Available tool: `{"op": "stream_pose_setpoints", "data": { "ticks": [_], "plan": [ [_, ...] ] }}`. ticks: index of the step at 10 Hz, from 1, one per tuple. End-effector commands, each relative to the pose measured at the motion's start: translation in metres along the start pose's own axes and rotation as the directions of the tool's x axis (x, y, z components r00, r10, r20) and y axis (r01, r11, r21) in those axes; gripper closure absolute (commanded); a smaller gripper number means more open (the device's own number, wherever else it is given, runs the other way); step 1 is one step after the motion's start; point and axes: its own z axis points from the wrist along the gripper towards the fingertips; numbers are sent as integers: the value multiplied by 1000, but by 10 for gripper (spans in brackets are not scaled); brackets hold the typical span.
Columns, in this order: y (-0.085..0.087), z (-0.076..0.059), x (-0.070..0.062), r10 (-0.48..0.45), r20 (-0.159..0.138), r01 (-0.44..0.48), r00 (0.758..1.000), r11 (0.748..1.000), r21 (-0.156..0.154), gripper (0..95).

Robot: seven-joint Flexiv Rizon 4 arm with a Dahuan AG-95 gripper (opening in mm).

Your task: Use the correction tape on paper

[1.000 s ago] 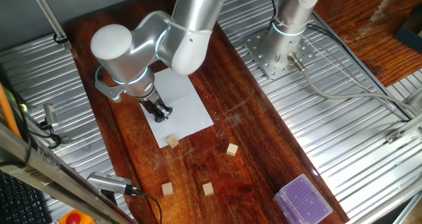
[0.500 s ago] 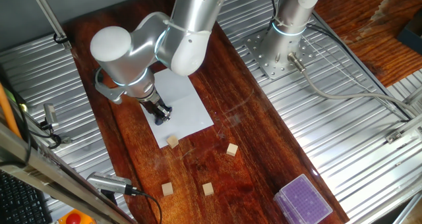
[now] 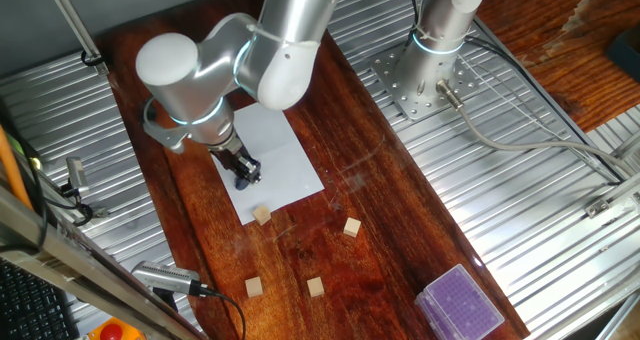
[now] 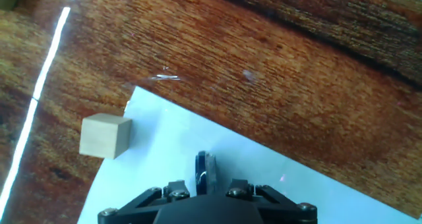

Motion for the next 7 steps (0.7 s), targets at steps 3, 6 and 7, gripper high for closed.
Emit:
{"op": "stream_pose_setpoints", "data": {
  "ticks": [3,6,7],
  "plan": [
    [-2,-20,3,-31,-11,31,999,1000,-5,570],
    [-30,-38,10,-83,-19,83,996,996,-14,950],
    [-36,-37,12,-98,-18,98,995,995,-16,950]
  ]
}}
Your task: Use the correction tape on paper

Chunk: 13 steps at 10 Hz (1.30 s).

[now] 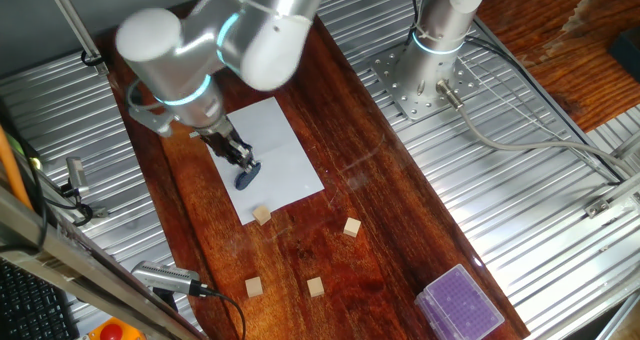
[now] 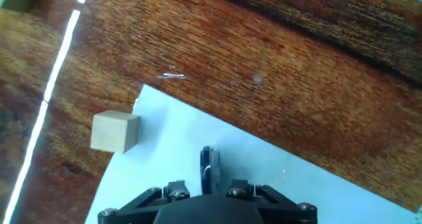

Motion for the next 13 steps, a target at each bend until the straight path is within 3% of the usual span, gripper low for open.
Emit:
{"op": "stream_pose_setpoints", "data": {
  "ticks": [1,7,9,10,13],
  "plan": [
    [-6,3,2,-25,-2,25,1000,1000,11,950],
    [-6,3,2,-32,29,30,999,998,47,950],
    [-18,21,3,-71,36,69,997,996,59,950],
    [-32,33,3,-104,27,102,994,992,70,950],
    [-49,37,7,-156,19,153,988,984,90,950]
  ]
}}
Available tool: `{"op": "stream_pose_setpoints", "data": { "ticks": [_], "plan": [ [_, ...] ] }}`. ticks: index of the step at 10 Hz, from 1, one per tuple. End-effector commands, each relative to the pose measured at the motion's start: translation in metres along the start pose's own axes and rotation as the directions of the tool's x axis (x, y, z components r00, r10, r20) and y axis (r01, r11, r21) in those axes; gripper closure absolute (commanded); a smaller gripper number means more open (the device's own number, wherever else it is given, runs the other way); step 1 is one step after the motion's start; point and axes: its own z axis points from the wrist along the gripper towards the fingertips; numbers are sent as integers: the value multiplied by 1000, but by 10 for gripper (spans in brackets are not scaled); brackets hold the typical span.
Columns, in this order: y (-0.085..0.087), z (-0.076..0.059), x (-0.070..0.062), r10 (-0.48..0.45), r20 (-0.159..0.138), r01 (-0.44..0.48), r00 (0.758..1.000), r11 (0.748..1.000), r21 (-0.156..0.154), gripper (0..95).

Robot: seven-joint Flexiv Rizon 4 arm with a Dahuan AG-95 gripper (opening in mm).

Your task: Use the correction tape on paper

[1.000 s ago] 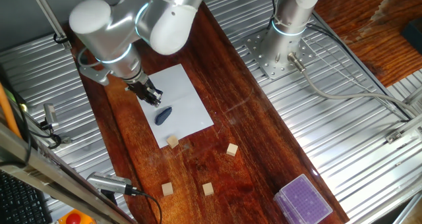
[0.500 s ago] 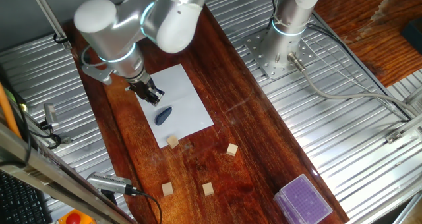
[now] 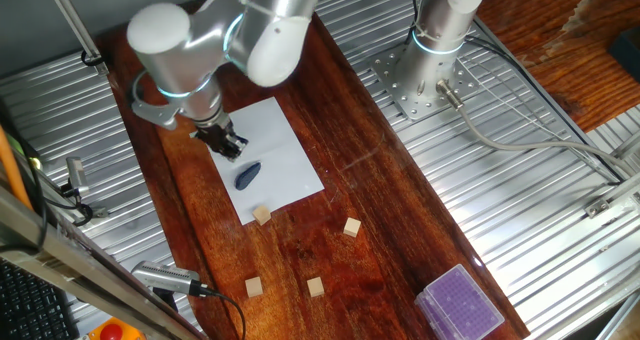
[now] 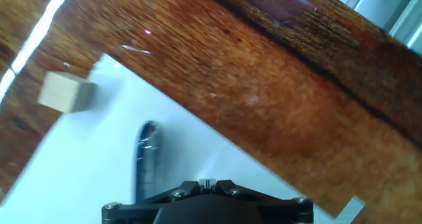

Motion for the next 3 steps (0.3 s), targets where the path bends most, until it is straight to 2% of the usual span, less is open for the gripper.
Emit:
{"op": "stream_pose_setpoints", "data": {
  "ticks": [1,3],
  "plan": [
    [-6,0,7,-33,-2,33,999,999,13,950],
    [-5,0,7,-52,-4,52,999,999,14,950]
  ]
}}
